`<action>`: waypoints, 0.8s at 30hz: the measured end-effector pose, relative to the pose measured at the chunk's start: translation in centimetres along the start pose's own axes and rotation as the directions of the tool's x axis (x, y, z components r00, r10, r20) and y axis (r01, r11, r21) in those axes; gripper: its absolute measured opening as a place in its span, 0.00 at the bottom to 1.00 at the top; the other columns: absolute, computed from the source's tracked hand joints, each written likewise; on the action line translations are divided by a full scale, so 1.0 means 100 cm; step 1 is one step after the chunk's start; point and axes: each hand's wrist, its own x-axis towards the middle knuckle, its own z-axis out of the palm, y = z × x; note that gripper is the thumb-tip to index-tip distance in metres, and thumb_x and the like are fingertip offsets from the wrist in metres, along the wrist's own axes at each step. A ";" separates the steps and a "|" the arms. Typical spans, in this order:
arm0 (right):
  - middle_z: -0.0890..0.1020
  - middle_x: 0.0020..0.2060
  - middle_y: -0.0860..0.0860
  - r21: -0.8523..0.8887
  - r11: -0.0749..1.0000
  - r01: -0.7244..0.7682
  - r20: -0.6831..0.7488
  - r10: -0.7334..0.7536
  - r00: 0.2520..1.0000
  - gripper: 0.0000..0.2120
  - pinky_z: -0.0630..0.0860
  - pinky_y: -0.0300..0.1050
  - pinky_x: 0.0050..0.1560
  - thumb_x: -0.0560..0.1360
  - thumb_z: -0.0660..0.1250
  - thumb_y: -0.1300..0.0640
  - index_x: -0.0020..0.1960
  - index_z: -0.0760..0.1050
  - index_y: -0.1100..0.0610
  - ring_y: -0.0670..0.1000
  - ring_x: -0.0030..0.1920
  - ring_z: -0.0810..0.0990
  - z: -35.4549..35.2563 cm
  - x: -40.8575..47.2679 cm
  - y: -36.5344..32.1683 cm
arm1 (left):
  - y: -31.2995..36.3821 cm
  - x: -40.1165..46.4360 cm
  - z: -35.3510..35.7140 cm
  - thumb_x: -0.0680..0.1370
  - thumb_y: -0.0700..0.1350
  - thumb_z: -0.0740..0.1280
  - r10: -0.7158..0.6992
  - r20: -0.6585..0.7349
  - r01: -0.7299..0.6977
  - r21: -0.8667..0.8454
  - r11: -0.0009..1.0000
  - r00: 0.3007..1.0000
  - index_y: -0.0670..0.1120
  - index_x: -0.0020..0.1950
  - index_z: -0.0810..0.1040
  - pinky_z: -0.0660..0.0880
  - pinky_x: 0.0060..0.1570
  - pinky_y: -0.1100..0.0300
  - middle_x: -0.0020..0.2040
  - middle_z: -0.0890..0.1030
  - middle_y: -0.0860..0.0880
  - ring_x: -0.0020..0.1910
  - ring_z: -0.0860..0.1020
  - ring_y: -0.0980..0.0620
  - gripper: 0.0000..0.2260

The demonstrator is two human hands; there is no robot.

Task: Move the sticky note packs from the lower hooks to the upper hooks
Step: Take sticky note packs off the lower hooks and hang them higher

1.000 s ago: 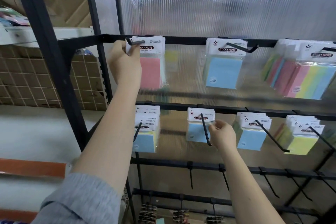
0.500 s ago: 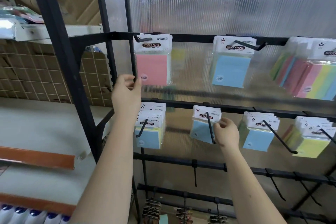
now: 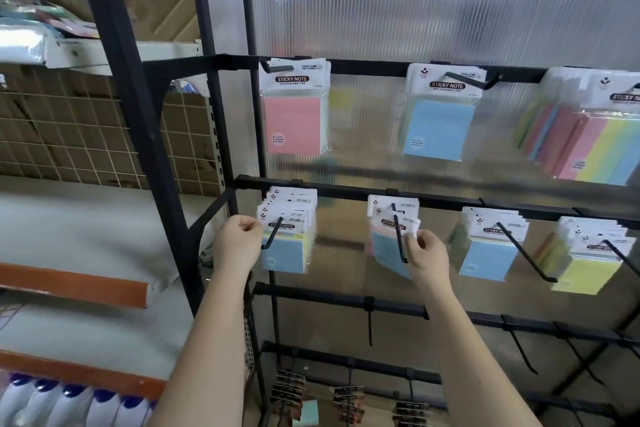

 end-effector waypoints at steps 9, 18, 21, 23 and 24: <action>0.73 0.33 0.50 0.137 0.990 0.018 -0.058 -0.010 0.998 0.12 0.63 0.41 0.33 0.80 0.57 0.56 0.40 0.69 0.58 0.47 0.33 0.67 -0.012 -0.031 -0.008 | 0.002 0.011 0.002 0.79 0.47 0.60 -0.053 0.093 0.048 0.058 0.997 0.994 0.48 0.62 0.75 0.72 0.51 0.54 0.59 0.77 0.48 0.52 0.73 0.49 0.13; 0.60 0.28 0.49 0.011 0.999 0.038 -0.010 -0.038 0.999 0.18 0.53 0.42 0.30 0.79 0.58 0.57 0.33 0.57 0.56 0.48 0.30 0.57 -0.040 -0.049 -0.022 | -0.005 0.010 0.002 0.80 0.46 0.60 -0.147 0.282 0.162 -0.032 0.986 0.948 0.47 0.39 0.73 0.70 0.54 0.53 0.40 0.75 0.47 0.48 0.73 0.46 0.10; 0.59 0.27 0.50 -0.057 0.996 0.062 0.023 -0.061 0.998 0.19 0.52 0.42 0.30 0.79 0.58 0.57 0.32 0.56 0.56 0.49 0.29 0.56 -0.049 -0.055 -0.030 | -0.009 0.010 0.003 0.79 0.42 0.62 -0.114 0.311 0.125 -0.016 0.992 0.943 0.44 0.33 0.70 0.61 0.36 0.58 0.31 0.70 0.45 0.32 0.67 0.48 0.14; 0.62 0.29 0.52 -0.044 0.997 0.067 0.021 -0.066 0.998 0.17 0.53 0.43 0.30 0.79 0.59 0.57 0.33 0.59 0.58 0.49 0.30 0.58 -0.055 -0.058 -0.035 | -0.009 0.006 0.001 0.79 0.42 0.63 -0.112 0.315 0.116 0.006 0.993 0.942 0.43 0.31 0.68 0.56 0.30 0.58 0.29 0.68 0.46 0.29 0.63 0.49 0.16; 0.65 0.30 0.54 -0.033 0.997 0.064 0.016 -0.064 0.998 0.16 0.54 0.43 0.31 0.79 0.59 0.56 0.34 0.62 0.59 0.49 0.31 0.59 -0.057 -0.058 -0.038 | -0.009 0.005 0.000 0.79 0.43 0.64 -0.113 0.314 0.114 0.013 0.993 0.943 0.41 0.33 0.71 0.57 0.30 0.58 0.31 0.71 0.44 0.30 0.66 0.48 0.14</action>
